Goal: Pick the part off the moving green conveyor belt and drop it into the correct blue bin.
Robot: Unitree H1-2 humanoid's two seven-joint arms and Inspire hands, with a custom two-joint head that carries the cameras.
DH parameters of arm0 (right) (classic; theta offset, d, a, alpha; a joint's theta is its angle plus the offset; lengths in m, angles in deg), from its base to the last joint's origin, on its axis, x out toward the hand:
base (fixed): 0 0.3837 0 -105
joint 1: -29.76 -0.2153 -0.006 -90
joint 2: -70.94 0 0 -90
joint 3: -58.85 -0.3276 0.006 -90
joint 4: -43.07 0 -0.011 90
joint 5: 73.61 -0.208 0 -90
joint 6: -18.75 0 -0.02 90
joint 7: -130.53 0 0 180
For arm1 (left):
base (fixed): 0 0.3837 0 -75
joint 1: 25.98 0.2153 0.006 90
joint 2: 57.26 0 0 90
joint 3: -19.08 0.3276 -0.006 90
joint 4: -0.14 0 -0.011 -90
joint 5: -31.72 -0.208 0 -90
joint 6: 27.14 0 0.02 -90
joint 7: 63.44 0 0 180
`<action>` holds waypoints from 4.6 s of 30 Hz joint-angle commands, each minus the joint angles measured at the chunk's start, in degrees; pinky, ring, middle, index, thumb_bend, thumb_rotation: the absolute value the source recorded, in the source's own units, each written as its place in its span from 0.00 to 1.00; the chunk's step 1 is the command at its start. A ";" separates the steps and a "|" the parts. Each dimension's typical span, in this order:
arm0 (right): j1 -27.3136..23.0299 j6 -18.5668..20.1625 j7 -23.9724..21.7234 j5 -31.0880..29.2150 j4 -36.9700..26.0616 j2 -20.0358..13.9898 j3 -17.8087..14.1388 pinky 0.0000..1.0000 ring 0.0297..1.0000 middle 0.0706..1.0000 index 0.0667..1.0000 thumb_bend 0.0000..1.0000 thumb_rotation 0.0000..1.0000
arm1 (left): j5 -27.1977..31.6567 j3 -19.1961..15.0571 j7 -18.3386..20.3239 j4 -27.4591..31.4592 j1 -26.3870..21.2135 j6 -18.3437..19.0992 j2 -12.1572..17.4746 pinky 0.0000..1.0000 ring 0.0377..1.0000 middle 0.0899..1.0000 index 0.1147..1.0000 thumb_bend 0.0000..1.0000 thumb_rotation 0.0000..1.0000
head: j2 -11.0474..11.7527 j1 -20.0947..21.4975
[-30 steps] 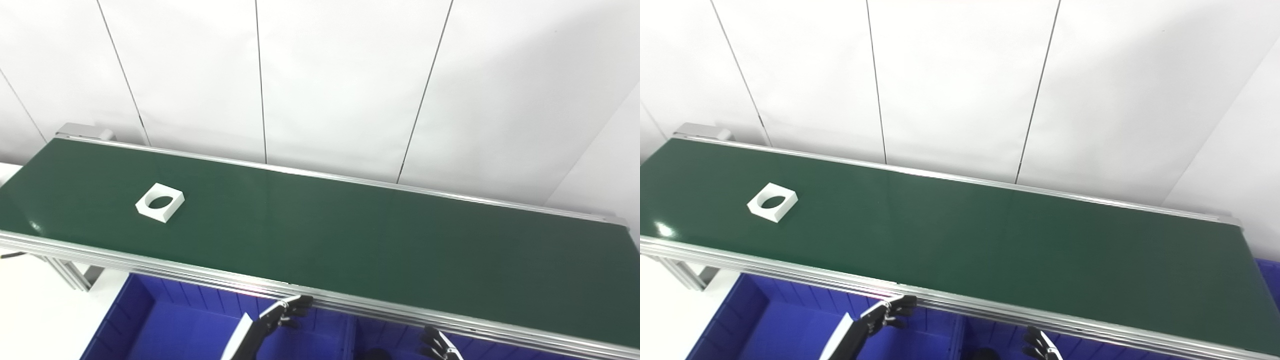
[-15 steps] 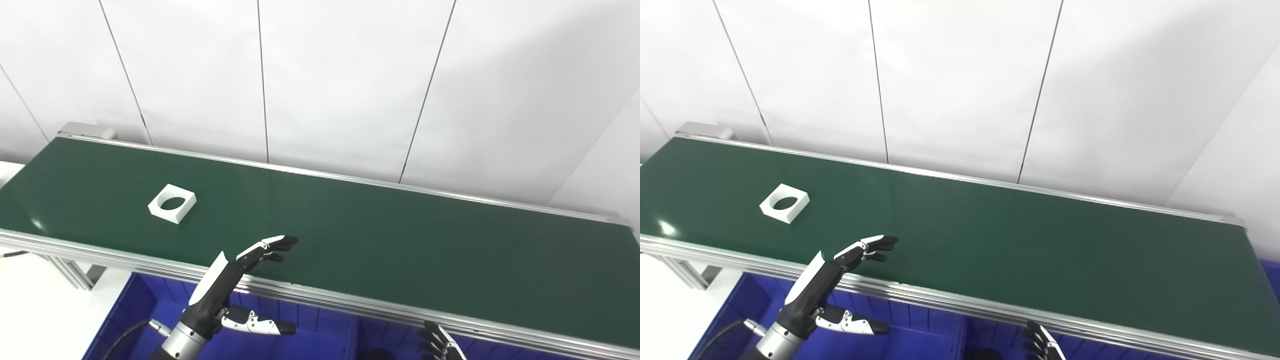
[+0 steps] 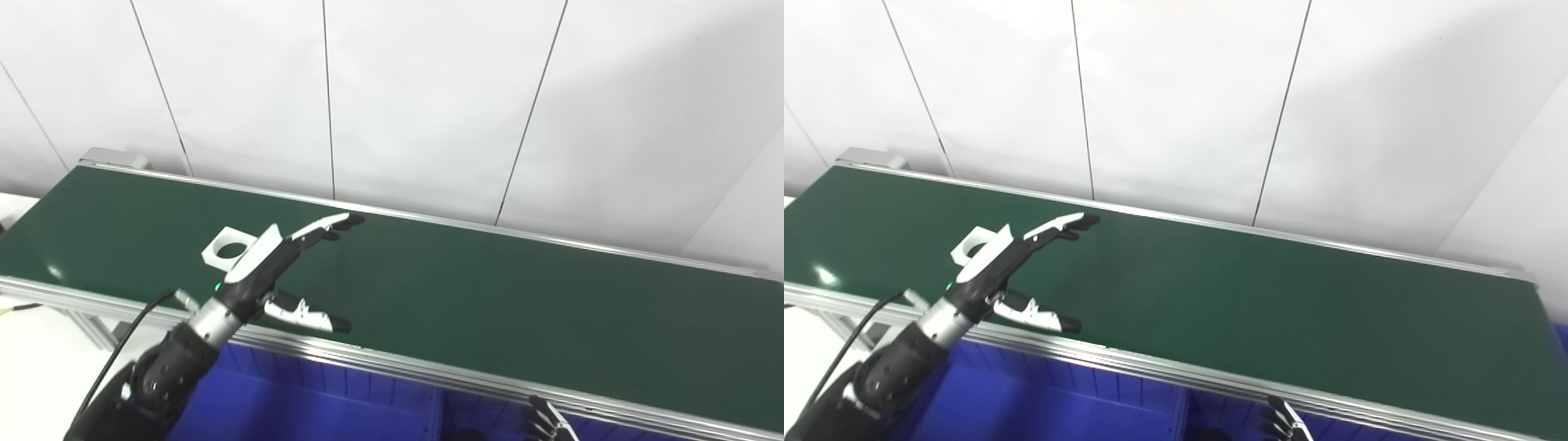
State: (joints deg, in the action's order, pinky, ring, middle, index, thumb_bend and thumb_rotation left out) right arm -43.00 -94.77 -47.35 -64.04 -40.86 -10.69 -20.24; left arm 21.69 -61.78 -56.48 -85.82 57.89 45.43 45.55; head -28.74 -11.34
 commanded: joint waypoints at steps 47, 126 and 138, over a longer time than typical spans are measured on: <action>-1.35 -3.38 0.64 -3.77 -0.90 -2.08 3.20 0.67 0.74 0.78 0.87 0.82 0.22 | -28.39 9.19 6.22 -38.25 -28.81 3.54 10.21 0.95 0.96 0.95 0.90 0.94 0.17 | 0.64 -0.82; 1.47 -3.34 3.65 -0.72 -6.54 1.55 3.19 0.70 0.74 0.77 0.85 0.84 0.30 | -1.05 -5.33 -3.31 -12.11 -14.63 -9.47 5.65 0.41 0.39 0.46 0.45 0.50 0.00 | -9.33 12.46; 0.60 -3.04 3.88 2.14 -7.25 4.73 2.69 0.68 0.73 0.76 0.84 0.85 0.30 | 2.35 -0.88 -5.93 -11.44 -5.09 -9.49 5.05 0.40 0.39 0.46 0.46 0.50 0.00 | -14.63 21.80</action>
State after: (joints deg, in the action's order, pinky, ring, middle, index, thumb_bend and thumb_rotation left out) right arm -42.23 -94.82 -44.14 -62.50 -46.45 -7.16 -17.31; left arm 23.94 -63.20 -60.04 -97.61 52.68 37.06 49.52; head -43.32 10.54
